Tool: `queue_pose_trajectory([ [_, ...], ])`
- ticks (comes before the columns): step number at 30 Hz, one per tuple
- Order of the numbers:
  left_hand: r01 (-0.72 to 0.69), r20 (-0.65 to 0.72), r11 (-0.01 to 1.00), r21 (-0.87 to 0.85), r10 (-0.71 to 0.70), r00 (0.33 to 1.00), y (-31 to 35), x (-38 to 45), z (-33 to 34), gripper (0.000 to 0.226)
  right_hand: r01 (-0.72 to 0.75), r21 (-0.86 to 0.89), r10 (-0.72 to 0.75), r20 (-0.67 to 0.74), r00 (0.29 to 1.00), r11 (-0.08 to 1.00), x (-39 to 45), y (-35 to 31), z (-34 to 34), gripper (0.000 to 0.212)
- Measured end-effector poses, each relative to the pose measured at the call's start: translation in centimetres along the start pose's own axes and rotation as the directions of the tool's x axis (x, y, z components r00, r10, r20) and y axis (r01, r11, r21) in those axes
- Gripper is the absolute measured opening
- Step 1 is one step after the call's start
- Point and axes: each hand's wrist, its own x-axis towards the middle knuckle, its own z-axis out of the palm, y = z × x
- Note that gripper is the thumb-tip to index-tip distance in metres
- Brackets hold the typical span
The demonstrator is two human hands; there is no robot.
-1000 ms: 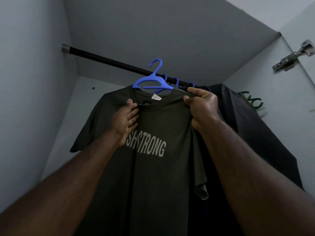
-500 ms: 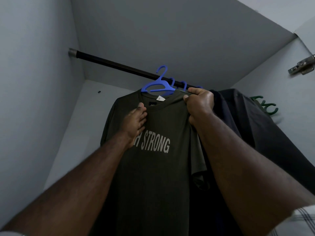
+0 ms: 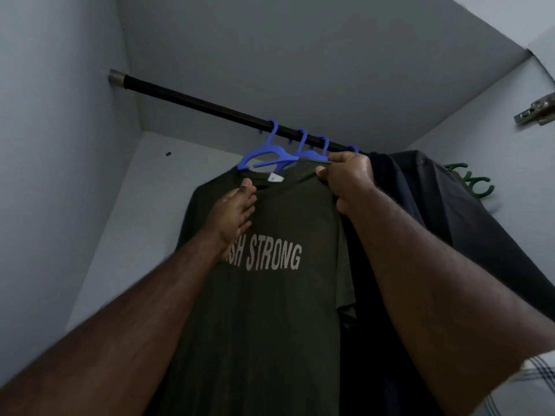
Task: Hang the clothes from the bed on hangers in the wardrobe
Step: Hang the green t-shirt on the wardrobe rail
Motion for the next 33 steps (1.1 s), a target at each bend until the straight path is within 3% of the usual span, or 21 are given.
queue_pose_trajectory([
  [4,-0.038,-0.032,0.997,0.067,0.04,0.999,0.1,-0.8,1.5,0.057,0.09,-0.115,-0.09,0.008,0.996,0.989,-1.7,-0.1,-1.9,0.063],
  [9,-0.145,-0.118,0.928,0.344,0.196,0.973,-0.3,-2.0,4.1,0.043,0.248,-0.365,-0.251,0.04,0.967,0.897,-4.2,-0.5,-4.9,0.066],
  [12,-0.205,-0.102,0.853,0.48,0.286,0.953,-0.1,-3.3,6.2,0.05,0.263,-0.44,-0.265,0.06,0.962,0.859,-5.5,-1.0,-6.8,0.07],
  [16,-0.296,-0.041,0.79,0.538,0.374,0.926,0.1,-5.1,8.3,0.055,0.297,-0.529,-0.309,0.068,0.949,0.795,-7.6,-1.6,-9.6,0.079],
  [22,-0.367,-0.076,0.808,0.461,0.448,0.891,-0.8,-7.9,10.7,0.068,0.393,-0.757,-0.454,0.144,0.879,0.522,-12.3,-1.7,-12.9,0.072],
  [26,-0.343,-0.062,0.813,0.471,0.418,0.906,-1.8,-10.6,12.3,0.068,0.41,-0.842,-0.415,0.253,0.874,0.35,-15.3,0.0,-15.0,0.073],
  [33,-0.392,0.084,0.691,0.608,0.435,0.896,0.0,-17.2,16.7,0.065,0.408,-0.904,-0.382,0.335,0.862,0.129,-18.7,-0.3,-20.6,0.075],
])
